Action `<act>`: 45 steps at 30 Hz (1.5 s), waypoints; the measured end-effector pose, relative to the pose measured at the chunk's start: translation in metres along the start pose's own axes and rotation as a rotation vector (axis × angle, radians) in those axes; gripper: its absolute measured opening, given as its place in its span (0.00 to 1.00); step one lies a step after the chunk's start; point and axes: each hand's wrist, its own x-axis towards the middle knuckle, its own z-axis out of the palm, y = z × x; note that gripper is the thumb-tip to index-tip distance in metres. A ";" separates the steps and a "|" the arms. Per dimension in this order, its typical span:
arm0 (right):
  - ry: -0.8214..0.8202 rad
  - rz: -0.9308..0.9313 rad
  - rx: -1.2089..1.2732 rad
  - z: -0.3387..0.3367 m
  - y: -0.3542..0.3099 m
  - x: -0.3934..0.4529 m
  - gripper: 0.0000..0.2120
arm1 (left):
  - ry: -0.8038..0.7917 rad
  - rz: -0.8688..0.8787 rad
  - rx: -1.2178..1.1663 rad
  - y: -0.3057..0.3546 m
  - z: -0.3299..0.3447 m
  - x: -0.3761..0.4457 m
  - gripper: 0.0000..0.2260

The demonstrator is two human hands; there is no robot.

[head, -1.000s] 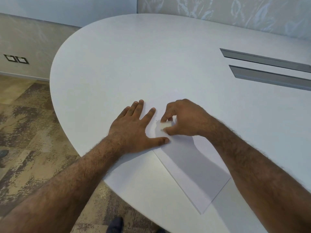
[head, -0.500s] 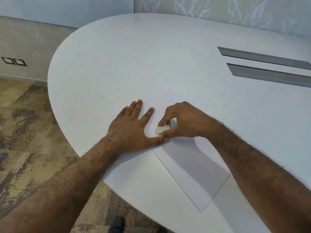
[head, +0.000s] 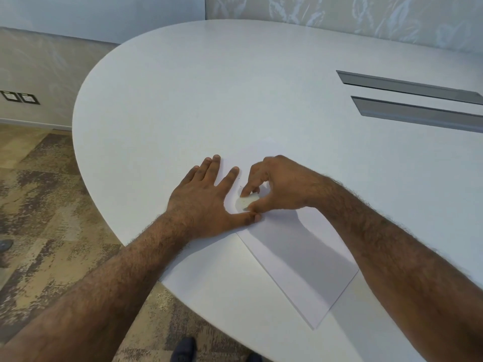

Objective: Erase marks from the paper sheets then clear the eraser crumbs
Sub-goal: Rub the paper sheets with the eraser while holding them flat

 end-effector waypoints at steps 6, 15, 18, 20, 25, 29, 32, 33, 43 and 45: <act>-0.004 -0.001 0.030 0.003 0.000 0.001 0.13 | 0.009 0.001 0.001 -0.001 0.001 0.001 0.53; 0.016 0.040 0.016 0.003 0.004 0.002 0.12 | 0.015 0.001 0.000 0.000 0.002 0.000 0.53; 0.176 0.159 0.005 0.002 0.020 0.008 0.11 | 0.015 -0.006 0.008 -0.001 0.003 0.001 0.52; 0.221 0.195 0.024 0.003 0.025 0.011 0.10 | 0.022 -0.007 0.006 -0.003 0.003 0.001 0.52; 0.357 0.224 0.176 0.008 0.041 0.003 0.06 | 0.052 -0.003 -0.010 -0.002 0.006 0.000 0.53; 0.410 0.287 0.296 0.017 0.052 -0.005 0.06 | 0.084 0.000 -0.006 -0.003 0.008 -0.001 0.55; 0.423 0.290 0.308 0.026 0.052 -0.003 0.09 | 0.101 -0.001 0.003 -0.003 0.008 -0.001 0.56; 0.426 0.288 0.310 0.027 0.051 -0.002 0.09 | 0.104 0.002 0.008 -0.002 0.008 0.000 0.56; 0.471 0.295 0.260 0.029 0.034 0.004 0.09 | 0.108 0.040 -0.019 0.008 0.008 0.015 0.57; 0.369 0.176 0.287 0.032 0.024 0.004 0.10 | 0.115 0.043 -0.027 0.008 0.009 0.015 0.58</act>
